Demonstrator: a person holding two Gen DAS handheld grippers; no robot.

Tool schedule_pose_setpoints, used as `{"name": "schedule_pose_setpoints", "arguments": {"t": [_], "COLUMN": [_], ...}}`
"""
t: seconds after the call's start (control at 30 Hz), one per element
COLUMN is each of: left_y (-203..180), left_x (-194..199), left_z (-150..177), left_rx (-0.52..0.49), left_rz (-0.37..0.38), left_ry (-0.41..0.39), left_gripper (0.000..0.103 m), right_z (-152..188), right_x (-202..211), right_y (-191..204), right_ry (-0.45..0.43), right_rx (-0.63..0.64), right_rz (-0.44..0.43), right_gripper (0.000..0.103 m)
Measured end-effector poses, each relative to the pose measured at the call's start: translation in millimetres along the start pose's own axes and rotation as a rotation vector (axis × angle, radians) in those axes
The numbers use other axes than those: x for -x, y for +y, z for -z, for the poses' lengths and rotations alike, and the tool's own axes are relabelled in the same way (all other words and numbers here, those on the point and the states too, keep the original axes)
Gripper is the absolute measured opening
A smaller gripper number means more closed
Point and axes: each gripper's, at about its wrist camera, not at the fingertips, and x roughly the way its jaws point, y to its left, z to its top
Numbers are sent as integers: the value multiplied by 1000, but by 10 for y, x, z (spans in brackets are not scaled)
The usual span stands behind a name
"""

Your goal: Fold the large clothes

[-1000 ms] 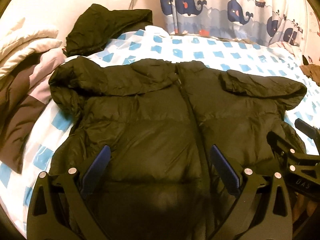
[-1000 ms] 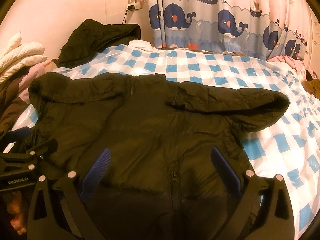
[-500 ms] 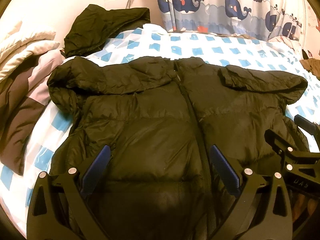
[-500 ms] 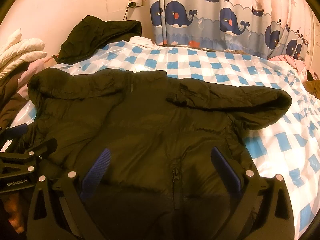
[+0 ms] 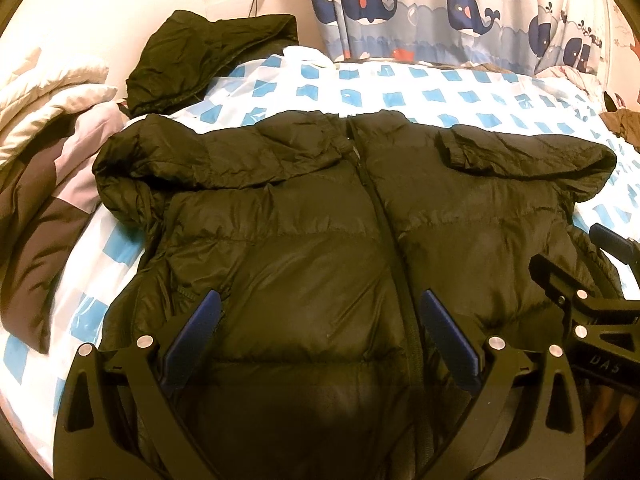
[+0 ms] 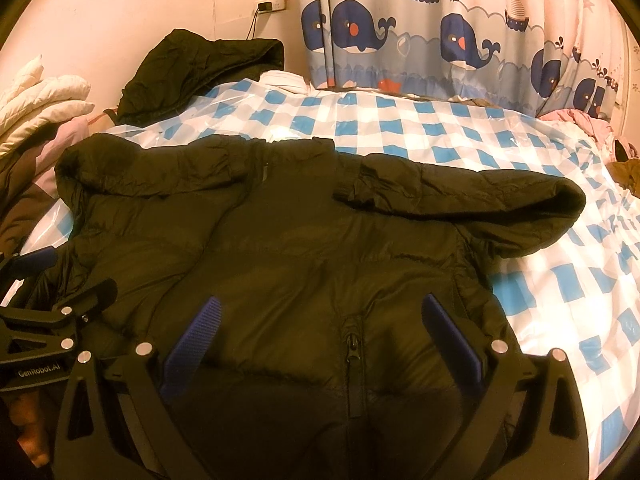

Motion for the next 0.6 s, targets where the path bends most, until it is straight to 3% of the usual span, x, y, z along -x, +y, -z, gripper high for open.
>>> {"name": "schedule_pose_setpoints", "arguments": {"t": [0.6], "left_y": [1], "left_x": [-1], "left_z": [2], "left_rx": [-3], "left_rz": [0], "left_ry": [1], "left_gripper": [96], "right_z": [31], "right_x": [-40], "right_y": [12], "right_ry": [10], "right_rx": [-2], "right_rz": [-2], "right_gripper": [96]}}
